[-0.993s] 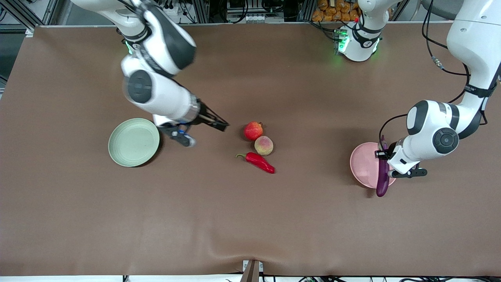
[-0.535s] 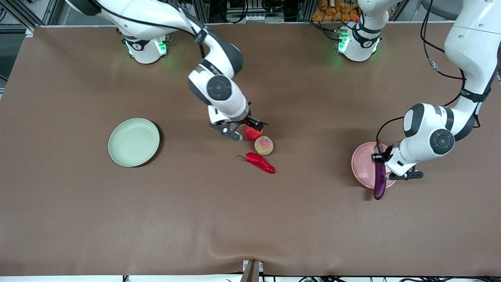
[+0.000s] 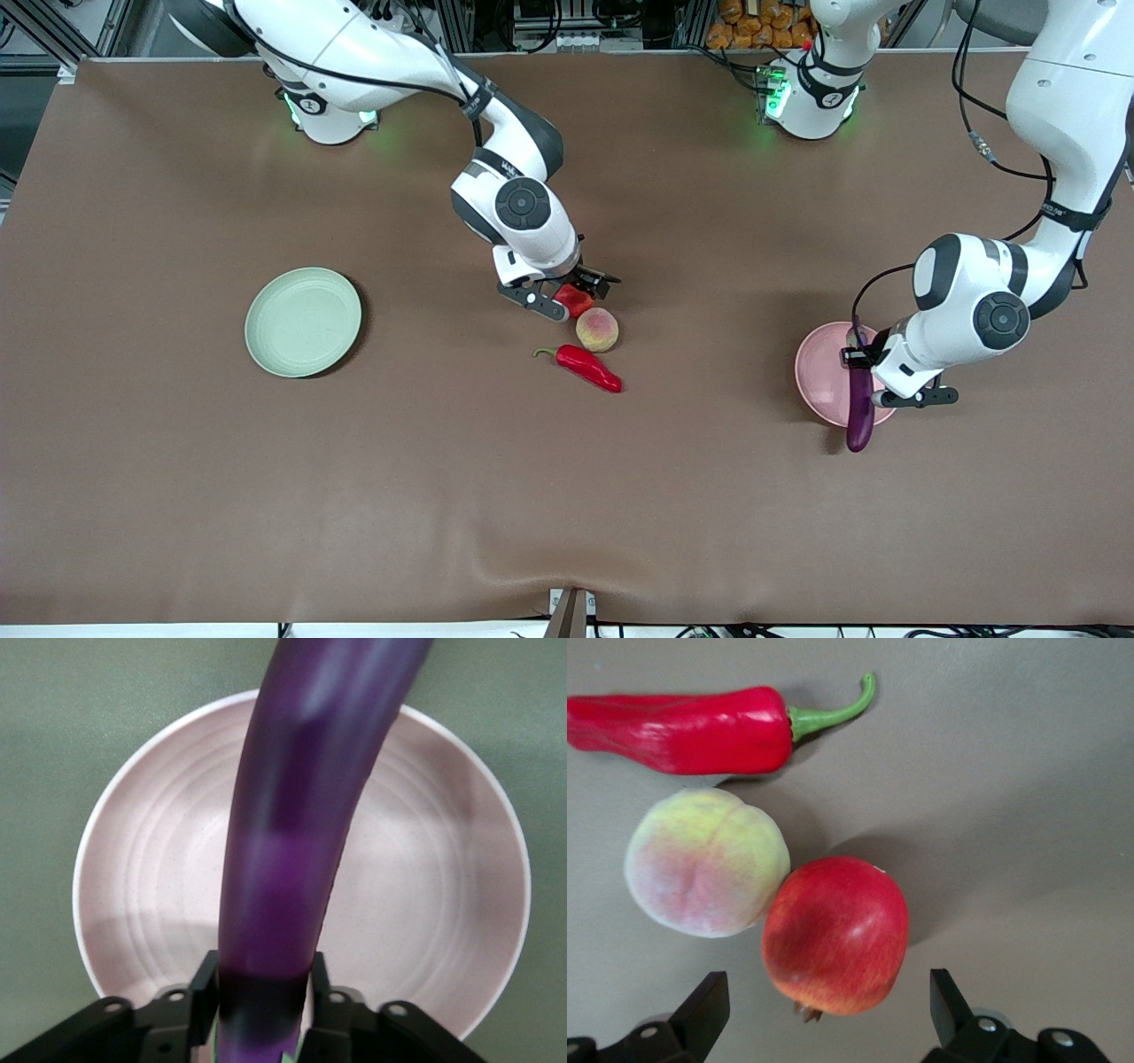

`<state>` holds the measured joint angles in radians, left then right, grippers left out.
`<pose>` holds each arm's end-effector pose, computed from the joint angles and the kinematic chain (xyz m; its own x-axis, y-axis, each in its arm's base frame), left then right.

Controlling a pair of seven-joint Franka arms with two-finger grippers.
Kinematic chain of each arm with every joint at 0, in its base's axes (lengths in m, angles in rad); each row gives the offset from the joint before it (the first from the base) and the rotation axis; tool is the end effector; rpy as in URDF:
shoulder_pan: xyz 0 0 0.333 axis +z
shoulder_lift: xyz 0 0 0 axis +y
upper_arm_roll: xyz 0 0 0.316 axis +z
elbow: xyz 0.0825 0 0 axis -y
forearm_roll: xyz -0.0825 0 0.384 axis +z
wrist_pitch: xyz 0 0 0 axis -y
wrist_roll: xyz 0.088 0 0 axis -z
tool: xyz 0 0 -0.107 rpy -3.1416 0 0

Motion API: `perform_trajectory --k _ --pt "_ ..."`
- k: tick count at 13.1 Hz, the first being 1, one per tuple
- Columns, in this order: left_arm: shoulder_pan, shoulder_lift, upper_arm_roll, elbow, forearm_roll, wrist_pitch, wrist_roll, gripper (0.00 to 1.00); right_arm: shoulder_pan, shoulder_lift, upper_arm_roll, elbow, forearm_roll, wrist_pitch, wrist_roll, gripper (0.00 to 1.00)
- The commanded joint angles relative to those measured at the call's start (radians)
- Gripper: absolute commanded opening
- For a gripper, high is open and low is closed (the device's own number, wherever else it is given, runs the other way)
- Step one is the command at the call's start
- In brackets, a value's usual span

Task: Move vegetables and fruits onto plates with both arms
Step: 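Lower the eggplant onto the pink plate while the right gripper grasps the apple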

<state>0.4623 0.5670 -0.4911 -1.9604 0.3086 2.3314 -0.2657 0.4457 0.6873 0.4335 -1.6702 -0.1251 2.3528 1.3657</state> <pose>0.6031 -0.0054 0.2035 0.9918 0.0582 -0.1140 0.0620 -0.9976 0.0301 0.4666 0.5045 0.2392 0.8717 -0.4634 -0.1596 -0.4807 -0.8717 -0.0948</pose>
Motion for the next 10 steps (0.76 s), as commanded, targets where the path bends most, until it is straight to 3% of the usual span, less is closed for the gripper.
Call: perform_trajectory --k 1,6,7,8,10 --pt "0.012 -0.012 -0.01 -0.003 0.004 0.008 0.003 1.0 0.048 0.021 -0.042 0.026 -0.028 0.014 0.023 1.0" --pt "0.012 -0.035 -0.014 0.005 -0.008 -0.001 -0.009 1.0 0.094 0.047 -0.084 0.026 -0.031 0.06 0.029 1.0" --pt "0.01 -0.05 -0.017 0.006 -0.008 -0.003 -0.006 1.0 0.102 0.052 -0.091 0.026 -0.031 0.065 0.029 0.96" --pt "0.01 -0.07 -0.021 0.008 -0.011 -0.004 -0.009 1.0 0.103 0.052 -0.096 0.026 -0.031 0.075 0.029 0.81" --pt "0.007 -0.087 -0.069 0.023 -0.049 -0.024 -0.094 1.0 0.094 0.049 -0.096 0.033 -0.039 0.068 0.024 0.29"
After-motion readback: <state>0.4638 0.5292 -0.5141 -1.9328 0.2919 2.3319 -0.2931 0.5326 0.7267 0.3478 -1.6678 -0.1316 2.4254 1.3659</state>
